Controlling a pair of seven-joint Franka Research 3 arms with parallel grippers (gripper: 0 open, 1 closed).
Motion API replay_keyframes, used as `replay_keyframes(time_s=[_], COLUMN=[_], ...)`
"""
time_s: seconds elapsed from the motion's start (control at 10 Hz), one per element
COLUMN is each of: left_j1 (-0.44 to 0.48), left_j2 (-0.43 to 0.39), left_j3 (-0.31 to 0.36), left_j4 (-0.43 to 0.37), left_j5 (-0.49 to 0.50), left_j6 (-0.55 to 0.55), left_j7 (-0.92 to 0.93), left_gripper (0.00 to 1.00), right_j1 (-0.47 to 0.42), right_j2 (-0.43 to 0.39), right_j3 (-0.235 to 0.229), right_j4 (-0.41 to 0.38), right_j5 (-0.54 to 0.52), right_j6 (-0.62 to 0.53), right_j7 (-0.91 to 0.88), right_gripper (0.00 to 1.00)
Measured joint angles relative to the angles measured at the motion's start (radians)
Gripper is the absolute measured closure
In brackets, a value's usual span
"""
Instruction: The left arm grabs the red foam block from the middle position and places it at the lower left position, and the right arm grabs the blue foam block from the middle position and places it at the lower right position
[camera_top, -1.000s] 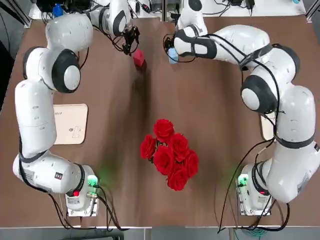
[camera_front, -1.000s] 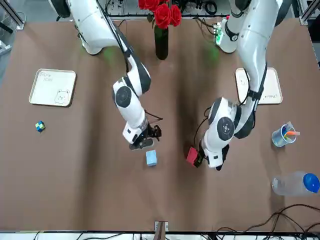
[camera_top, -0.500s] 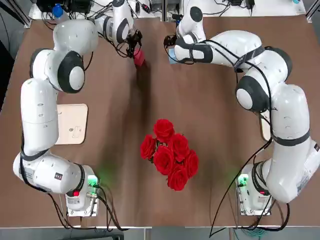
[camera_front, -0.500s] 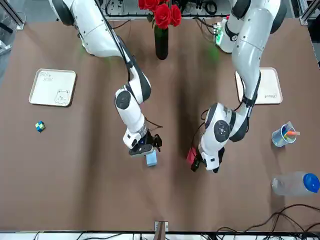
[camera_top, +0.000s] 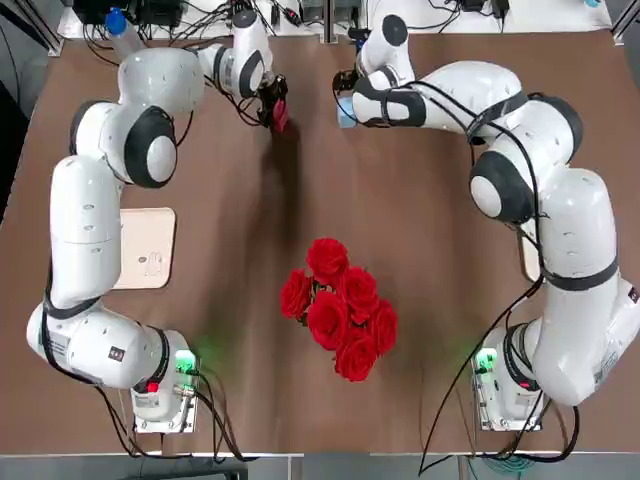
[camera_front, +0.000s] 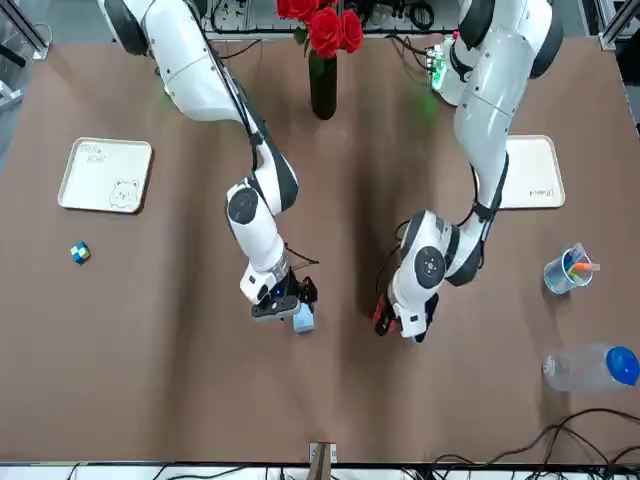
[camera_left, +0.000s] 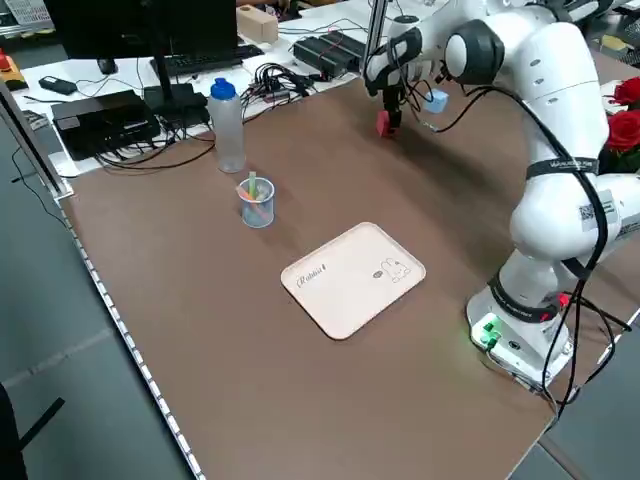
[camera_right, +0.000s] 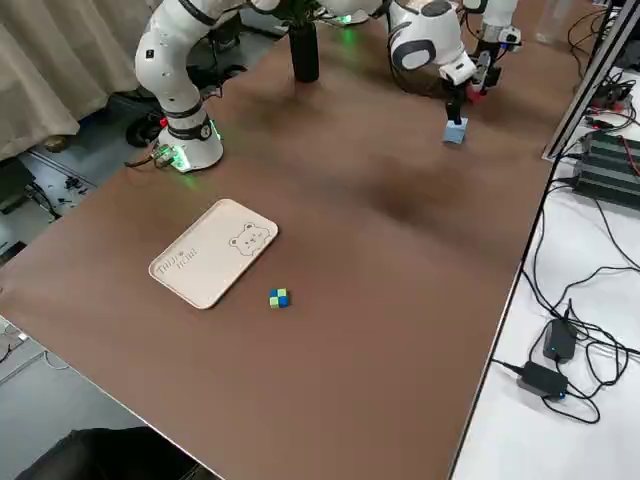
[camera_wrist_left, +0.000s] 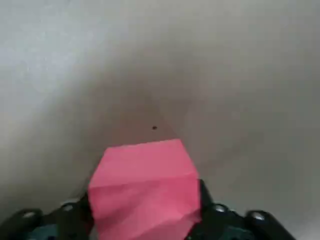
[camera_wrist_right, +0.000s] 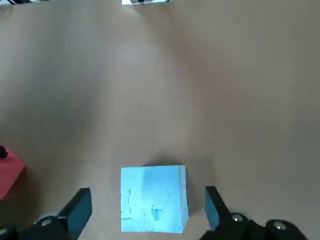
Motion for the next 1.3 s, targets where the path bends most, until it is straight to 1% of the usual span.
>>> replay_keyframes(time_s=[0.1,0.2,0.3,0.5,0.6,0.7,0.8,1.1,1.2,1.3], left_j1=[0.005,0.011,0.018,0.052,0.084,0.116,0.158,0.35,0.408,0.446], left_j2=[-0.006,-0.026,-0.063,-0.172,-0.238,-0.303,-0.37,-0.554,-0.608,-0.652], left_j3=[0.001,0.001,0.001,0.0,-0.001,-0.001,0.0,0.002,0.003,0.004], left_j4=[0.012,0.024,0.03,0.025,-0.008,-0.073,-0.162,-0.418,-0.495,-0.567], left_j5=[0.0,0.0,0.0,0.0,0.0,0.0,0.0,0.004,0.008,0.026], left_j6=[-0.034,-0.092,-0.17,-0.355,-0.412,-0.43,-0.433,-0.433,-0.433,-0.433], left_j7=[0.0,0.002,0.013,0.097,0.156,0.22,0.3,0.594,0.671,0.712], left_gripper=[0.36,0.36,0.36,0.36,0.36,0.36,0.36,0.36,0.36,0.36], right_j1=[0.003,0.008,0.012,0.014,0.014,0.014,0.014,0.014,0.013,0.012], right_j2=[0.018,0.033,0.043,0.057,0.063,0.07,0.079,0.088,0.089,0.089], right_j3=[0.001,0.001,0.001,0.002,0.002,0.002,0.002,-0.001,-0.002,-0.003], right_j4=[0.002,0.005,0.01,0.027,0.032,0.039,0.047,0.055,0.056,0.056], right_j5=[-0.001,-0.002,-0.002,-0.002,-0.002,-0.002,-0.002,-0.002,-0.002,-0.002], right_j6=[0.001,0.005,0.009,0.009,0.009,0.009,0.009,0.009,0.009,0.009], right_j7=[0.0,0.0,0.0,0.0,0.0,0.0,0.0,0.0,0.0,0.0], right_gripper=[0.0,0.0,0.0,0.0,0.0,0.0,0.0,0.01,0.07,0.12])
